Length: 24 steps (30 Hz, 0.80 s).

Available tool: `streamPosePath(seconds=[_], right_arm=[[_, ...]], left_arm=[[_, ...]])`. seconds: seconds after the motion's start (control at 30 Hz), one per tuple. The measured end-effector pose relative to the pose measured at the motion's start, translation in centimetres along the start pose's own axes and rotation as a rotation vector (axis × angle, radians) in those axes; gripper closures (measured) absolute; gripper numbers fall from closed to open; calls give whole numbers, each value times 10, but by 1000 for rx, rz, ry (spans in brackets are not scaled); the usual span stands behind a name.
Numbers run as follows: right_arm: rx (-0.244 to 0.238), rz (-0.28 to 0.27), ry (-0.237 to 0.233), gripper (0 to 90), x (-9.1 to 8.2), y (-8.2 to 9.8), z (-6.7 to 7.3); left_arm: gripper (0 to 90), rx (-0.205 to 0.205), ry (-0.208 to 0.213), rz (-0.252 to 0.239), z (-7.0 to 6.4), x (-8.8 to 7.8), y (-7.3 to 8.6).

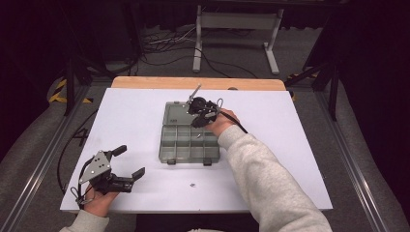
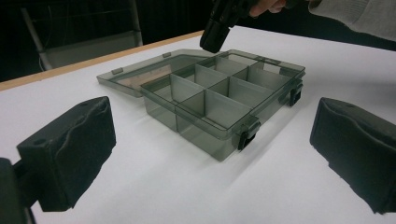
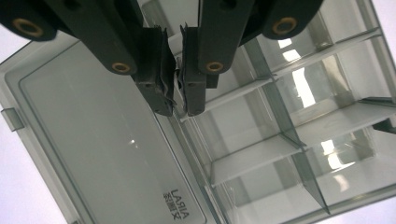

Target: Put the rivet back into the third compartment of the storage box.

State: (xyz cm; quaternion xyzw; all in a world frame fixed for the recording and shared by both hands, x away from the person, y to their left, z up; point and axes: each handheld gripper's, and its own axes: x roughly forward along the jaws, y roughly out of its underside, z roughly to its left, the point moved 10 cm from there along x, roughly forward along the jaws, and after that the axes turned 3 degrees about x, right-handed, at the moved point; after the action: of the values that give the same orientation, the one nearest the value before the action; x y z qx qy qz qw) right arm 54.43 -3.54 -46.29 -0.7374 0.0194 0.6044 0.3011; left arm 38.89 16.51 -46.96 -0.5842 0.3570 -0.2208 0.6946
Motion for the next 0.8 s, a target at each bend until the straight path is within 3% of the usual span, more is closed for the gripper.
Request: streamPosePath(seconds=[0.8], right_arm=[[5,60,-34,828,23,20,6]], left_arm=[[7,0,0,-2,0,0,0]])
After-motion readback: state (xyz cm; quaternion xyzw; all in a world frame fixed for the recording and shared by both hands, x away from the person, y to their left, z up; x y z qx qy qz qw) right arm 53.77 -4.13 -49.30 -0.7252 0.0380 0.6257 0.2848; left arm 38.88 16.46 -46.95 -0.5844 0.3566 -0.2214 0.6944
